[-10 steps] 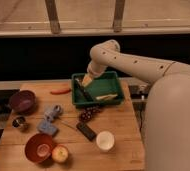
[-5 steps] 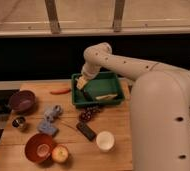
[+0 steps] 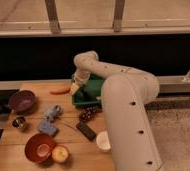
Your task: Place brush in metal cup
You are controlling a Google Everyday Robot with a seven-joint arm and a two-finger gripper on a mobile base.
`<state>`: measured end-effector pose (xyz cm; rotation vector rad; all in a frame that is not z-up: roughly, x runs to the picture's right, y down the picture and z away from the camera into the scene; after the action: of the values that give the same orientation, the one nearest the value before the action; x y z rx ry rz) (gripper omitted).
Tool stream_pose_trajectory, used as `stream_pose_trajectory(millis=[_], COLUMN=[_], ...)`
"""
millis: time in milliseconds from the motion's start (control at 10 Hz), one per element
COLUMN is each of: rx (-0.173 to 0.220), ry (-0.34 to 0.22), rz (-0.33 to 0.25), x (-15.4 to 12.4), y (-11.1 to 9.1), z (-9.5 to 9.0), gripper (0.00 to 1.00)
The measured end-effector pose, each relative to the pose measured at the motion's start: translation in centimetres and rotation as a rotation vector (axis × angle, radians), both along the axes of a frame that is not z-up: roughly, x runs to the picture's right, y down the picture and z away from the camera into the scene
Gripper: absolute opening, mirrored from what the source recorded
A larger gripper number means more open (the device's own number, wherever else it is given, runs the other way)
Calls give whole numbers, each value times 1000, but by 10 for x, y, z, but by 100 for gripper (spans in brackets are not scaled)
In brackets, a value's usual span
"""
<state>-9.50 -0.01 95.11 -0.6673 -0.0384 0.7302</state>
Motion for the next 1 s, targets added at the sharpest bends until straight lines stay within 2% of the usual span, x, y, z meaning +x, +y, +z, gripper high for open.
stream_pose_trajectory(millis=[100, 200, 1000], rx=[-21, -24, -26], ry=[24, 25, 24], rz=[11, 6, 1], x=[9, 9, 9], y=[6, 7, 6], z=[9, 9, 4], gripper=[68, 68, 68])
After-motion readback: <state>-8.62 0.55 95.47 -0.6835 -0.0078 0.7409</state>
